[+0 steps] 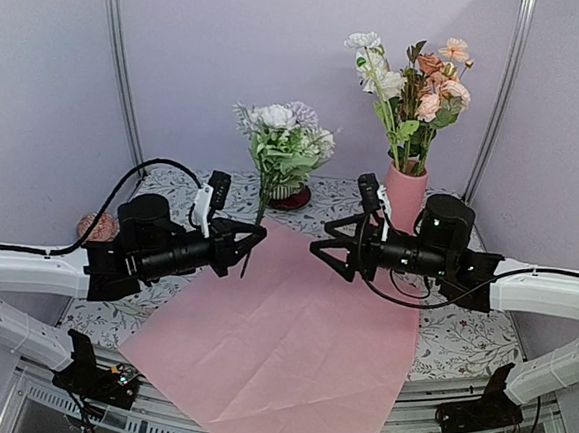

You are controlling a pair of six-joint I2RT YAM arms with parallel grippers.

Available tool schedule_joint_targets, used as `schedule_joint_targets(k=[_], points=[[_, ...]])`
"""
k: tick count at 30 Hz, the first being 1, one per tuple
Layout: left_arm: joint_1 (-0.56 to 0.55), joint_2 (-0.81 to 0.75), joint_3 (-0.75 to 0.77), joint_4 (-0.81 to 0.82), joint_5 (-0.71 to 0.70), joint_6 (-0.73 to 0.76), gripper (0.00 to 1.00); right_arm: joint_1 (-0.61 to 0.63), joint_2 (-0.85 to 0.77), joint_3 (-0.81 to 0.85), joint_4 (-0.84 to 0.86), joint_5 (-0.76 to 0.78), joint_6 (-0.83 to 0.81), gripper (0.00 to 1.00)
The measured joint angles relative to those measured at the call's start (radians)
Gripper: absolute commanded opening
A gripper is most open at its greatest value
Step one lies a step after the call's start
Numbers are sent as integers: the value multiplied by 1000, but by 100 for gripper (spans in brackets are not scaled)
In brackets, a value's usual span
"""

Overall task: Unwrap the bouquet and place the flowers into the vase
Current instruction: Pass from the left arm to the right

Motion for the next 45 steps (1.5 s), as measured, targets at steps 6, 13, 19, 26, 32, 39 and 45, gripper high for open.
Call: schedule_joint_targets(k=[6,13,19,26,32,39,45], points=[[-19,-36,-108,227,46,-25,0,92,79,8,144,9,83,81],[-36,-28,-162,384,90,-45,0,138,140,50,246,13,130,71],[-44,-21,-186,471,116,-45,0,140,179,100,305,11,160,51],[-48,2,-186,497,148,-44,0,141,245,175,315,-11,187,35],[-51,20,-185,494,166,-41,0,141,275,201,316,-40,198,31],[-51,53,-164,481,186,-35,0,141,297,214,312,-61,202,22],[-53,56,-143,462,187,-19,0,140,299,221,311,-61,205,20]])
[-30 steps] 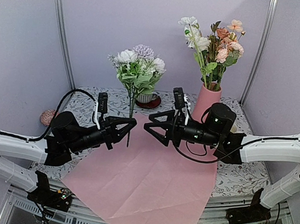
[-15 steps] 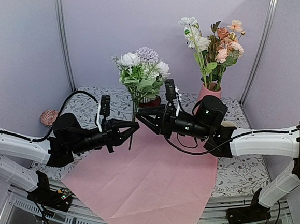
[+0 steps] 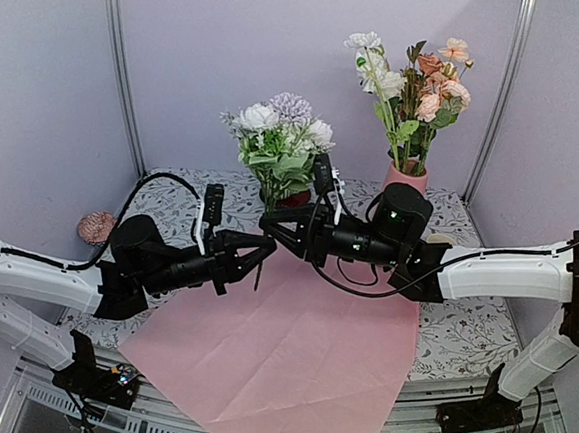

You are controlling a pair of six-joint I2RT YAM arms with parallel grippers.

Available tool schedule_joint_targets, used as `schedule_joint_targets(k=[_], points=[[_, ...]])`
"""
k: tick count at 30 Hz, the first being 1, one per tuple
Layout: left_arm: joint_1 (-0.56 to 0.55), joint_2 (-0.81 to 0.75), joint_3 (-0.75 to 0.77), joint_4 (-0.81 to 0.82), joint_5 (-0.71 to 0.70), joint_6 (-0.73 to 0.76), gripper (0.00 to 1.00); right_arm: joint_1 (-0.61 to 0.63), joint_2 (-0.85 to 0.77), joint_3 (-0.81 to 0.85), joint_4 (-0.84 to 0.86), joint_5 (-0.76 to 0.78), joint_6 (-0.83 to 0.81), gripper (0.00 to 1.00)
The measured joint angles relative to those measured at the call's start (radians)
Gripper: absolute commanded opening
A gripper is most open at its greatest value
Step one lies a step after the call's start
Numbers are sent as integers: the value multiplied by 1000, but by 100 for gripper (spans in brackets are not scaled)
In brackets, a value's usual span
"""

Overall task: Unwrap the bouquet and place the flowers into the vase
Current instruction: Pass from the left arm to the right

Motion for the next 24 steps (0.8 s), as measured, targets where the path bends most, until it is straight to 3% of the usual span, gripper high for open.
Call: schedule_joint_targets(k=[11,12,17,21,24], points=[[-1,-2,21,-55,13,50,0,-3,0,0,-7,-1,13,3],[-1,-3,23,-60,12,53,7,-3,0,0,-8,0,13,3],[-4,-8,25,-94,8,75,67,0,-4,0,-53,37,2,2],[-6,-10,26,-124,-6,81,90,3,-48,-24,-138,134,-35,2],[-8,-16,25,-139,-28,84,98,0,-103,-41,-208,210,-70,2]])
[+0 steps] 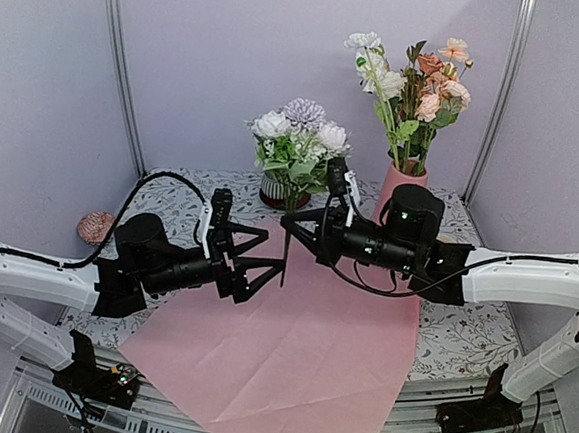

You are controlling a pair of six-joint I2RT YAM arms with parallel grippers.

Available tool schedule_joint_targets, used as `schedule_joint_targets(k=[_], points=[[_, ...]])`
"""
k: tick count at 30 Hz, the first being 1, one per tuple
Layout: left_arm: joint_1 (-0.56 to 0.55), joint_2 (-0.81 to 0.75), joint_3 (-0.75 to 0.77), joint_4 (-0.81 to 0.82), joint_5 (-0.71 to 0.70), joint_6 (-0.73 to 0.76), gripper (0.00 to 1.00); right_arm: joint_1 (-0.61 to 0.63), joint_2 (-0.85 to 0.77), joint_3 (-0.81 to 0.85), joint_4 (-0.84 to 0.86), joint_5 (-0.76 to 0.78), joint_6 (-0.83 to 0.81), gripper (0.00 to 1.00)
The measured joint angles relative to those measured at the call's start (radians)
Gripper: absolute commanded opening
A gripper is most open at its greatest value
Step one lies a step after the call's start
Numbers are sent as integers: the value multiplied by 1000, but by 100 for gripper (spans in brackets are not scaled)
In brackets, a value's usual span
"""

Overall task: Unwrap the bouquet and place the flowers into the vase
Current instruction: Pass from the left arm to the right, then place the fake flower in the vase.

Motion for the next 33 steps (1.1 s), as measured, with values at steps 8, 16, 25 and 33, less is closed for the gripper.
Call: schedule_joint_targets(k=[8,16,25,33], points=[[0,-23,0,-29,-68,-3,98,-69,-188,-58,-204,249,-86,2],[0,-33,0,-63,-112,-3,98,-280,-378,-79,-371,439,-148,2],[0,-39,0,-69,-128,-3,97,-382,-546,-65,-384,675,-291,2],[0,-40,0,-69,-128,-3,97,-464,-532,-89,-130,688,-340,2]])
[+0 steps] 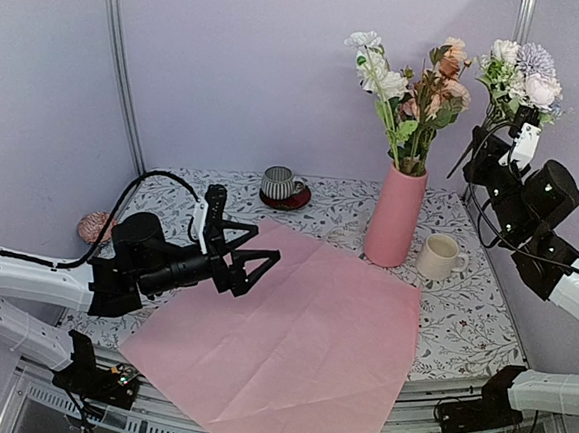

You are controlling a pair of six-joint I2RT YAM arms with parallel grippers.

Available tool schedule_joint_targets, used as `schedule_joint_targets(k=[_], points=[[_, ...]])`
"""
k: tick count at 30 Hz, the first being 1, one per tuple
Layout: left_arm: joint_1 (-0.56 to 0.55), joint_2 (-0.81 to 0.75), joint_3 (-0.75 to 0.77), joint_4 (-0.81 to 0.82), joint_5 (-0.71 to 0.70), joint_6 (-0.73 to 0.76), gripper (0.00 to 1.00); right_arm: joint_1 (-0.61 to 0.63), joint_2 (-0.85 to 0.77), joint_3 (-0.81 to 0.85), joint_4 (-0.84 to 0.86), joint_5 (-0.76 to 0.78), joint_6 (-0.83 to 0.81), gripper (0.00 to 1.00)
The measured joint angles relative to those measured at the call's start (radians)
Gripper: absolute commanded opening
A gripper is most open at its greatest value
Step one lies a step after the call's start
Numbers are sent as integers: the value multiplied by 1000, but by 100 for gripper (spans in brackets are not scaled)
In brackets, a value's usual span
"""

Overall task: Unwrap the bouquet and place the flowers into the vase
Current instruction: Place the fake flower in the vase.

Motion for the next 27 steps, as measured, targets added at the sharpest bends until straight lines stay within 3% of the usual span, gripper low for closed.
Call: schedule_joint_targets(k=[6,17,27], points=[[0,-17,0,-6,0,0,96,-35,62,-22,192,-49,12,2],[0,-79,-32,-18,-14,1,97,-125,72,-115,427,-129,67,2],[0,-82,-45,-26,-32,11,97,-148,178,-187,634,-262,57,2]])
